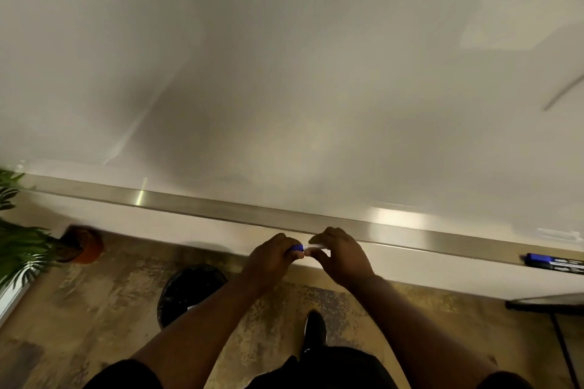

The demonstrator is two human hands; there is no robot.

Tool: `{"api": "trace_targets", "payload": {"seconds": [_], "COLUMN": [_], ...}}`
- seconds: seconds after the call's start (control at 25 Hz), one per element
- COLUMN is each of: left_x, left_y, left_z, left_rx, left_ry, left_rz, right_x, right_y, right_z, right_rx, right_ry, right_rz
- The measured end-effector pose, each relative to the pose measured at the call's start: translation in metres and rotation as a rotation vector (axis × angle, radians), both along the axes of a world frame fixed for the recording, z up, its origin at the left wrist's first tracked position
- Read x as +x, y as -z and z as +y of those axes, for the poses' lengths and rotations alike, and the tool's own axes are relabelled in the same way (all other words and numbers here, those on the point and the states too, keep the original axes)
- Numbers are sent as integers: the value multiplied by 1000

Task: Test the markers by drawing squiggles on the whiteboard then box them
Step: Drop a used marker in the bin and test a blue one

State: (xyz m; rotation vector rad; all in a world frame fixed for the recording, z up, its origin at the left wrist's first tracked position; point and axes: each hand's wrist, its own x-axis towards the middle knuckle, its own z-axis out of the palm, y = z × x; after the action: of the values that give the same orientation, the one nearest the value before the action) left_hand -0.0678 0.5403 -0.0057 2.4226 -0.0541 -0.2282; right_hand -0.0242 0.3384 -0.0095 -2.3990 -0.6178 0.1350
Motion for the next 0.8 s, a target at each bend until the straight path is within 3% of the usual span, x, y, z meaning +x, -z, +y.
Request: {"api": "trace_targets", "payload": {"seconds": [0.36,0.8], "left_x": [-95,-105], "left_y": [-6,-42], "left_z": [-42,-167], "left_rx": [-236,-170], "left_ry": [-18,81], "left_rz": [0,28], "right_x": [-100,-124], "right_y": [-25,-41], "right_z": [-53,-174], "right_rx": [42,96], "right_ry": [-2,131], "right_rz": [-46,-70]}}
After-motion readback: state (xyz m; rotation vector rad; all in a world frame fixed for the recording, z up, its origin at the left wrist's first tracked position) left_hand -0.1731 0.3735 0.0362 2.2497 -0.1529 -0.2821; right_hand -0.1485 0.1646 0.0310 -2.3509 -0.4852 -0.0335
